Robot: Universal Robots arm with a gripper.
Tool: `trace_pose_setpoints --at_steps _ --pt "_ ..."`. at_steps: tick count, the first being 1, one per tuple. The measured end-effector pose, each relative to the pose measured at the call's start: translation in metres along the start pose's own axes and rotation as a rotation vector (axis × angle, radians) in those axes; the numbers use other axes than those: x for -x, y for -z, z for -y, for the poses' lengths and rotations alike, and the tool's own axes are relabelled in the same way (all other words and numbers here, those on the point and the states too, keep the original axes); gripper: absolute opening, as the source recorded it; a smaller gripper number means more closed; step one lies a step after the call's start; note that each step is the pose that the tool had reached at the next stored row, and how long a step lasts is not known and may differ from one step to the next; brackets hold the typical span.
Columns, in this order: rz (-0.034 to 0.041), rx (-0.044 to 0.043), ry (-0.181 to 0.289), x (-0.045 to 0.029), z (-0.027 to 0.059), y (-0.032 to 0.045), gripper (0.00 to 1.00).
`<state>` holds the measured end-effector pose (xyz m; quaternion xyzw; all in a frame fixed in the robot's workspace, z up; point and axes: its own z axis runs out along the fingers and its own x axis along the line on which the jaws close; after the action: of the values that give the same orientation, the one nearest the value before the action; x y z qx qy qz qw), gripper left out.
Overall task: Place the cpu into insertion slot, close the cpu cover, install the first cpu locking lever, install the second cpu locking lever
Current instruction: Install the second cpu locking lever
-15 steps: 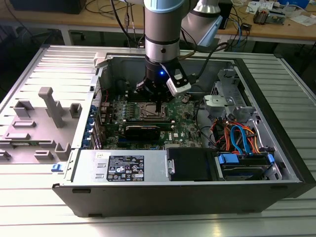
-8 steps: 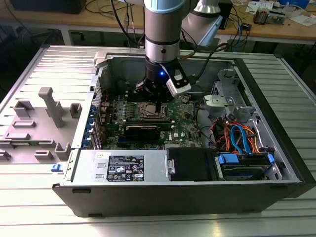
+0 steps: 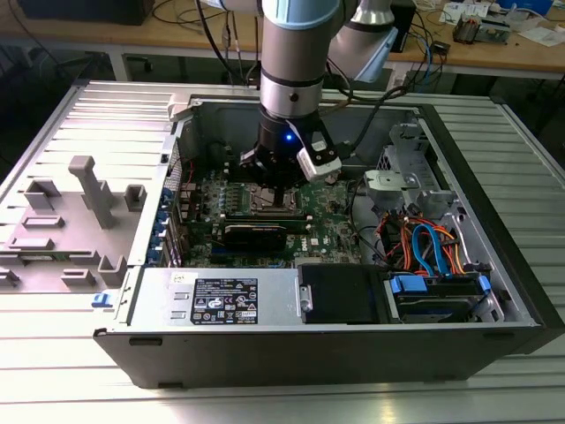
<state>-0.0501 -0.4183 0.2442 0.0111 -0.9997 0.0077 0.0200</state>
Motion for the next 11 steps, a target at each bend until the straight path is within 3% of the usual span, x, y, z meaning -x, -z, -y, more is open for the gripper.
trace_pose_setpoints --at_steps 6,7,11 --pt "-0.0756 0.0018 0.001 -0.0001 0.0021 -0.0004 0.11" --pt "-0.0927 0.0054 0.002 -0.0001 0.0037 -0.0009 0.11" --pt "-0.1176 0.0295 0.005 -0.0001 0.0066 -0.0016 0.11"
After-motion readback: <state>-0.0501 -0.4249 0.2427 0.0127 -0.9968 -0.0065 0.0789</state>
